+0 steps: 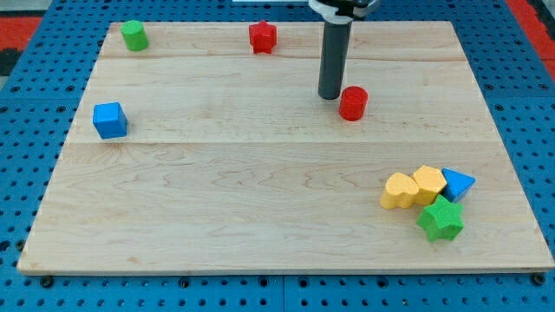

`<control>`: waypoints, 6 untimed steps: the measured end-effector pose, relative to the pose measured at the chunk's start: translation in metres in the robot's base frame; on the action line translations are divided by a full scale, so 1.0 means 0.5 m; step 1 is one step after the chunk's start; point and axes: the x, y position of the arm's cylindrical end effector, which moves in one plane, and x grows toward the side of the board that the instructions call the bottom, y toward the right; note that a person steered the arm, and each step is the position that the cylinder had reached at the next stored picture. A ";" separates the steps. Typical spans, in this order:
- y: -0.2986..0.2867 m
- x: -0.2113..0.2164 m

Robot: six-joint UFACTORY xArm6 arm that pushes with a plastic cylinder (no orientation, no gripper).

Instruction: Move the group of blocks down a bit

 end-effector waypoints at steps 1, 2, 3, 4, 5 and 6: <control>0.072 0.020; 0.094 0.122; 0.102 0.111; 0.081 0.213; 0.071 0.252; 0.072 0.188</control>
